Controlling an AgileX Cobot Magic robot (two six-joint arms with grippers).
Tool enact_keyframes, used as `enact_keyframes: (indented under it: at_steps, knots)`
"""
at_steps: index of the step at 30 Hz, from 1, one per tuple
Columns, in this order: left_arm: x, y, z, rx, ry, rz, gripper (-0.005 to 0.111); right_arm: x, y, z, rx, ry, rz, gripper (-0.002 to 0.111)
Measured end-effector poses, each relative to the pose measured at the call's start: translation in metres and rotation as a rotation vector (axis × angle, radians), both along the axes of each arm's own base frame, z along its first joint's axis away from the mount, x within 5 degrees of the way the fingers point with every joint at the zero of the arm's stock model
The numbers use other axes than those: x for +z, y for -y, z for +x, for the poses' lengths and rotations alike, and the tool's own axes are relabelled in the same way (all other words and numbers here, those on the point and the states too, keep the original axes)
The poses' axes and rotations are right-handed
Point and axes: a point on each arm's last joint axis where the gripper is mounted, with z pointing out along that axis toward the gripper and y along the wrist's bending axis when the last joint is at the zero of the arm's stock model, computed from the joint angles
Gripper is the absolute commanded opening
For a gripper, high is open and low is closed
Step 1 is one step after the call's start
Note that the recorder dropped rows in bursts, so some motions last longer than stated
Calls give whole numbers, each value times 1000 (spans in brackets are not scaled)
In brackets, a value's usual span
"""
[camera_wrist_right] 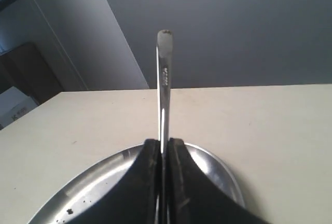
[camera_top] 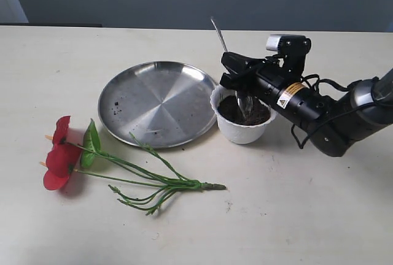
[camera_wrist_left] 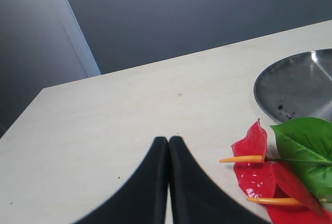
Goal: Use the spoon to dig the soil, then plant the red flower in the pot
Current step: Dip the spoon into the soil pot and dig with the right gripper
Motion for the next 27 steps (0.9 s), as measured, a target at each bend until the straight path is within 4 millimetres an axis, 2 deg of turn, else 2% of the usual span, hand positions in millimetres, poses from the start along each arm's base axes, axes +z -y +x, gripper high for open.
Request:
enact_keyframes:
  at_steps: [4,11,19,27]
  knots:
    - [0,0,0,0,0,0,0,11,3,-8,7,16,7,-1]
    - [0,0,0,0,0,0,0,11,8,-17,8,9,-16,-1]
    - [0,0,0,0,0,0,0,4,-7,1,77,40,-67,-1]
    - [0,0,0,0,0,0,0,-18,-13,8,98,-18,-157,-1]
